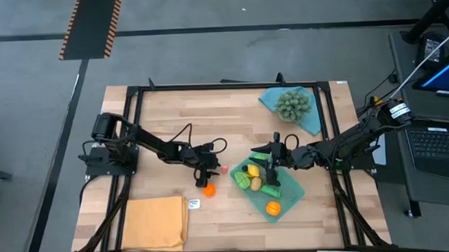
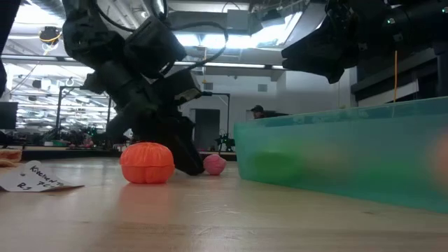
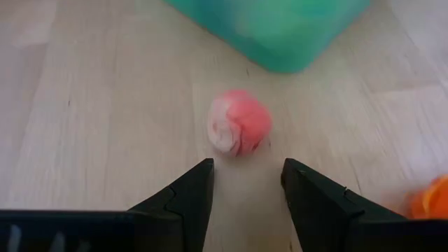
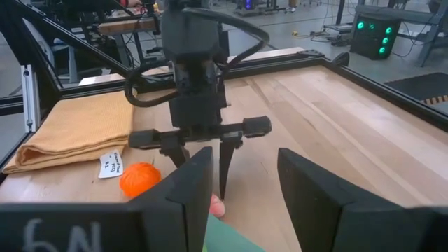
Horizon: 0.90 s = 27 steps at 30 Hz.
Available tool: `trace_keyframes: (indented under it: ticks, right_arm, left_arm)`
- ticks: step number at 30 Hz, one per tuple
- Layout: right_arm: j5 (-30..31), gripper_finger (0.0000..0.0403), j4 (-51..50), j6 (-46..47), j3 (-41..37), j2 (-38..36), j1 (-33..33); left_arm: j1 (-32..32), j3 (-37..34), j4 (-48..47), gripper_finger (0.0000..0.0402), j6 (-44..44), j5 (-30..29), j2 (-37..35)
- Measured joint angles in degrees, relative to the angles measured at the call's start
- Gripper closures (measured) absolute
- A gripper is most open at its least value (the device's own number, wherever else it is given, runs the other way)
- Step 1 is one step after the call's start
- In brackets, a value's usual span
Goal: Pick and placing Produce into tupperware
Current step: Put the apricot into the green bin
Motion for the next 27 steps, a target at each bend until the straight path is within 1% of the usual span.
trace_keyframes:
  ticks: [9,27]
  right_arm:
    - [0.00,0.0240,0.26,0.00,0.00,0.00,0.00]
    - [-0.02,0.0240,0.28,0.02,0.00,-0.02,0.00]
  left_arm:
    - [0.00,0.20,3.83,0.0237,0.35,-0.26,1.12]
    - [0.00,0.27,5.10,0.0237,0.23,-0.29,1.91]
